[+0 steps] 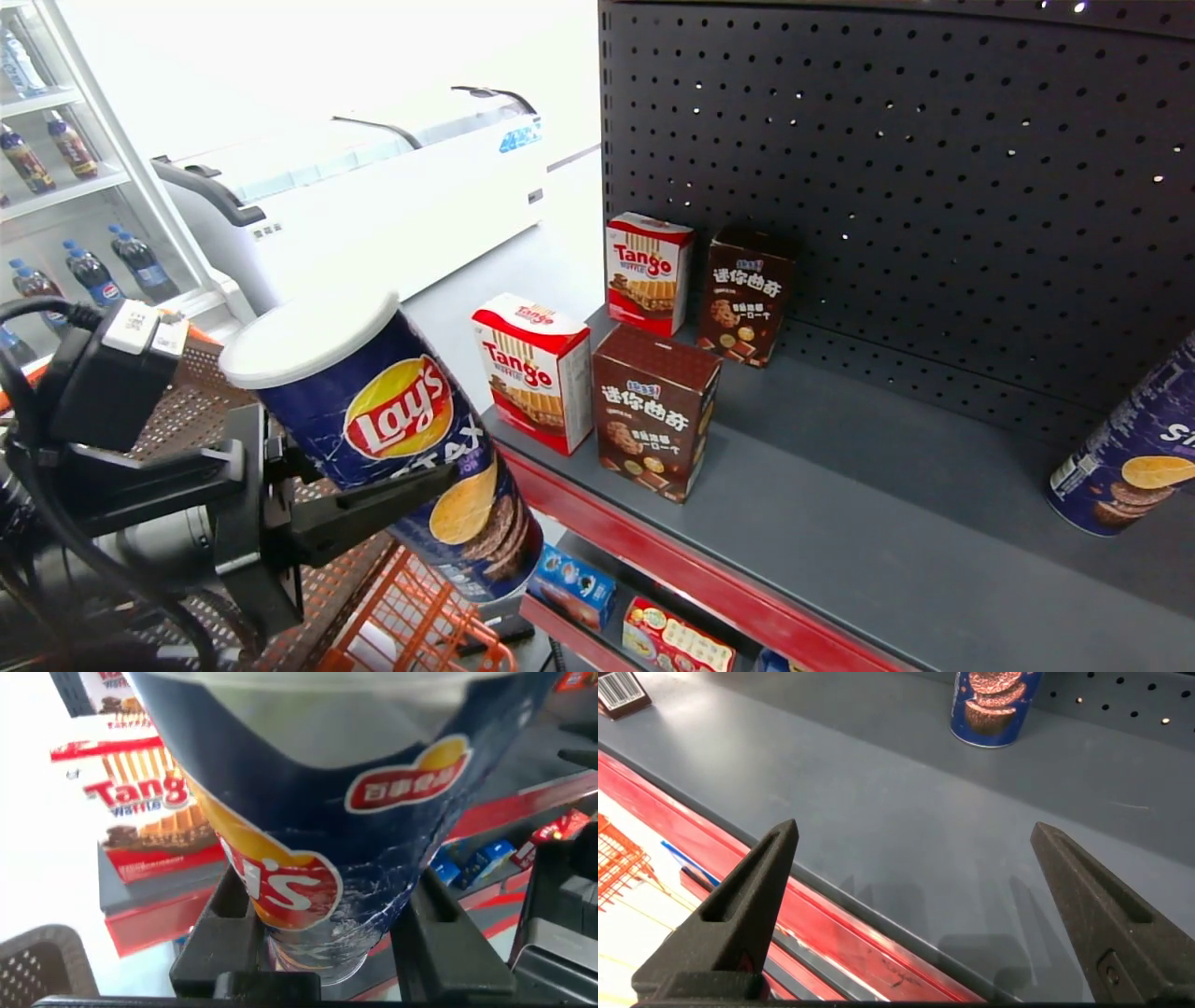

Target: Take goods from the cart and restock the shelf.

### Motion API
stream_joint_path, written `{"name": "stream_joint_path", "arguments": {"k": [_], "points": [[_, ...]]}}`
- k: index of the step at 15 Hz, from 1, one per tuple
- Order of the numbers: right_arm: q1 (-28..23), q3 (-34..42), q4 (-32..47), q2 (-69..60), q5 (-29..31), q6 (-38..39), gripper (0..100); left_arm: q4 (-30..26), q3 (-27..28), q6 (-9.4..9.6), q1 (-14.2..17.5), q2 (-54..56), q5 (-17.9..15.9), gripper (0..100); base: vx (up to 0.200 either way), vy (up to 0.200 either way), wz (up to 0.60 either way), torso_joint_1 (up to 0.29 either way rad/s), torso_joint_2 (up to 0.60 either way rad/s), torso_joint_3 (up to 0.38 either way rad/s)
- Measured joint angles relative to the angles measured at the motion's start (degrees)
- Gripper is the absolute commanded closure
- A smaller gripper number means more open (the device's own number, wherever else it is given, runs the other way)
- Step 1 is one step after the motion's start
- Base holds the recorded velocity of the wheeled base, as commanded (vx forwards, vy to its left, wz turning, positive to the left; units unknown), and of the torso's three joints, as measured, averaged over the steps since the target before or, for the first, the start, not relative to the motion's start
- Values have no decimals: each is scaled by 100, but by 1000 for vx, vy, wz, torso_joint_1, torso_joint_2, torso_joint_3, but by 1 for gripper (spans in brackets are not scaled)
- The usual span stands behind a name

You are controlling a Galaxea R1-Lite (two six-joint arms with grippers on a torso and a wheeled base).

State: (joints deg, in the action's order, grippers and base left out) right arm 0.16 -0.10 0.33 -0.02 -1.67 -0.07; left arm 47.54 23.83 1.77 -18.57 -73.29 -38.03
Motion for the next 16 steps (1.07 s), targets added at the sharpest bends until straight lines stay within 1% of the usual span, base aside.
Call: {"name": "stream_joint_path", "arguments": {"k": [2,3,4,5,6,7,11,13,14,16], "points": [[0,0,0,0,-5,0,0,0,161,6,-12,-177,-6,100,0,0,0,0,0,0],[0,0,2,0,-5,0,0,0,221,57,-23,-273,-6,100,0,0,0,0,0,0],[0,0,0,0,-5,2,0,-2,251,202,-32,-366,-4,100,0,0,0,0,0,0],[0,0,2,0,-5,0,0,0,273,411,-37,-479,-4,100,0,0,0,0,0,0],[0,0,0,0,-7,0,0,-9,286,569,-39,-584,-1,100,0,0,0,0,0,0],[0,0,2,0,-7,0,0,-15,297,602,-63,-661,-1,100,0,0,0,0,0,0],[0,0,2,0,-5,0,0,-11,428,613,-497,-794,11,100,0,0,0,0,0,0],[0,0,0,0,-10,0,0,-2,456,613,-618,-811,-12,100,0,0,0,0,0,0],[0,0,0,0,-7,0,0,-4,456,613,-668,-816,-61,100,0,0,0,0,0,0],[0,0,2,0,-7,0,0,-2,455,613,-725,-816,-349,100,0,0,0,0,0,0]]}}
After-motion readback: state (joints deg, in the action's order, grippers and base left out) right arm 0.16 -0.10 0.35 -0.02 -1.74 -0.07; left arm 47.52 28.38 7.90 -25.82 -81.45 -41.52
